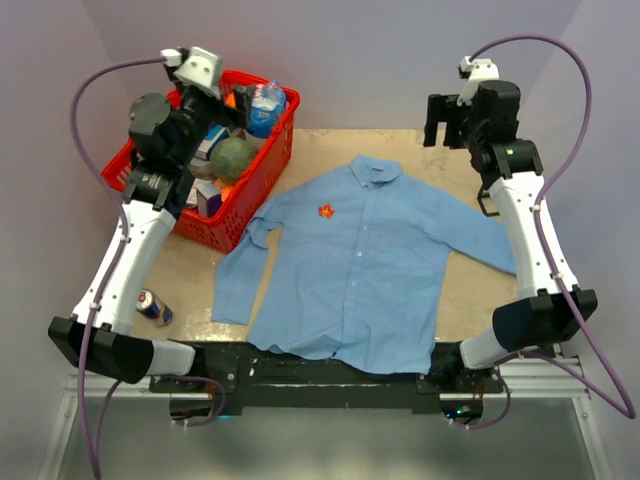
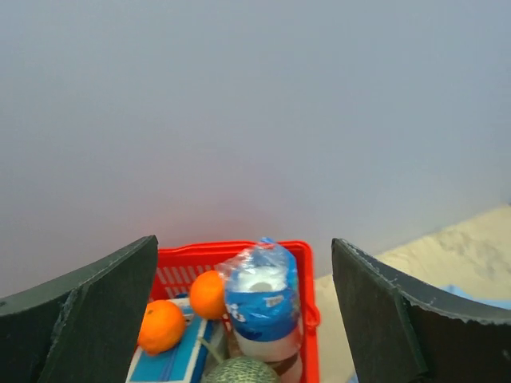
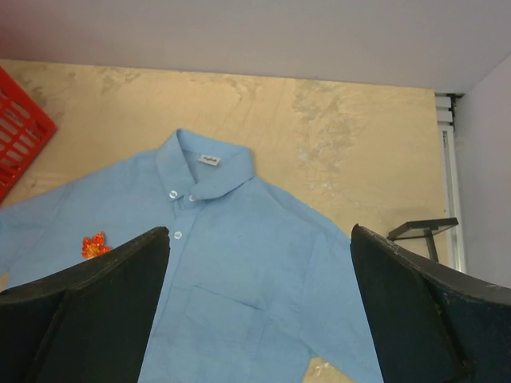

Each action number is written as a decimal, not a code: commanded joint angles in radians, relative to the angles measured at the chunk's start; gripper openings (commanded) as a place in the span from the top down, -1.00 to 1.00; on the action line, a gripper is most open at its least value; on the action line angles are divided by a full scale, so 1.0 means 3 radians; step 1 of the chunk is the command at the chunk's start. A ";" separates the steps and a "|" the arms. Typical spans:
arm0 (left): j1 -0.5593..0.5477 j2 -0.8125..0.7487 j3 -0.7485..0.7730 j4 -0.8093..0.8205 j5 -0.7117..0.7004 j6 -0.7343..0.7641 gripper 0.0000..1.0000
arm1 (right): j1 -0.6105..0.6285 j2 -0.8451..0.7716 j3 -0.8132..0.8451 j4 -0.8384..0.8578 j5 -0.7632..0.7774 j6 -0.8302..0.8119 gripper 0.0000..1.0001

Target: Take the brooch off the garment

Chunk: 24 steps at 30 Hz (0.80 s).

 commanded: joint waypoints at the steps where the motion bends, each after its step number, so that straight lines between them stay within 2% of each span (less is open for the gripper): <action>1: -0.0326 0.0072 -0.0124 -0.0515 0.0885 0.0390 -0.79 | 0.0009 -0.0039 -0.0023 0.0099 -0.0177 -0.0336 -0.98; 2: -0.0393 0.0051 -0.0296 -0.0653 0.1037 0.0563 -0.59 | 0.0004 -0.0019 -0.0018 0.0048 -0.0441 -0.0460 -0.98; 4: -0.0516 0.0026 -0.0491 -0.0735 0.1126 0.0591 -0.41 | 0.0004 -0.0014 -0.0079 -0.0024 -0.0714 -0.0741 -0.93; 7: -0.0526 0.0122 -0.0666 -0.1052 0.1248 0.0447 -0.05 | 0.0014 -0.0008 -0.0186 -0.0034 -0.0832 -0.0783 -0.83; 9: -0.0526 0.0189 -0.0763 -0.1277 0.1234 0.0432 0.40 | 0.0035 -0.0044 -0.0273 -0.0019 -0.1093 -0.0860 -0.37; 11: -0.0526 0.0149 -0.0982 -0.1242 0.1030 0.0381 0.86 | 0.0106 -0.0065 -0.0391 0.0001 -0.1200 -0.0937 -0.05; 12: -0.0526 0.0077 -0.1074 -0.1186 0.0928 0.0371 0.98 | 0.0142 -0.0075 -0.0452 0.0002 -0.1201 -0.0947 0.22; 13: -0.0526 0.0056 -0.1222 -0.1084 0.0805 0.0361 1.00 | 0.0183 -0.0065 -0.0488 0.0017 -0.1171 -0.0947 0.26; 14: -0.0521 0.0046 -0.1269 -0.1043 0.0399 0.0310 1.00 | 0.0284 -0.0055 -0.0519 0.0012 -0.1135 -0.0947 0.37; 15: -0.0516 0.0056 -0.1295 -0.1012 0.0147 0.0259 1.00 | 0.0336 -0.0044 -0.0565 -0.0013 -0.1079 -0.0963 0.67; 16: -0.0491 0.0066 -0.1320 -0.0961 -0.0023 0.0218 1.00 | 0.0377 -0.0034 -0.0606 -0.0014 -0.1058 -0.0998 0.73; 21: -0.0399 0.0286 -0.1305 -0.0792 -0.0617 0.0350 1.00 | 0.0628 0.0032 -0.0785 0.0073 -0.0945 -0.1060 0.67; 24: -0.0230 0.0459 -0.1219 -0.0695 -0.0766 0.0340 1.00 | 0.0699 0.0165 -0.0734 0.0104 -0.0930 -0.1014 0.63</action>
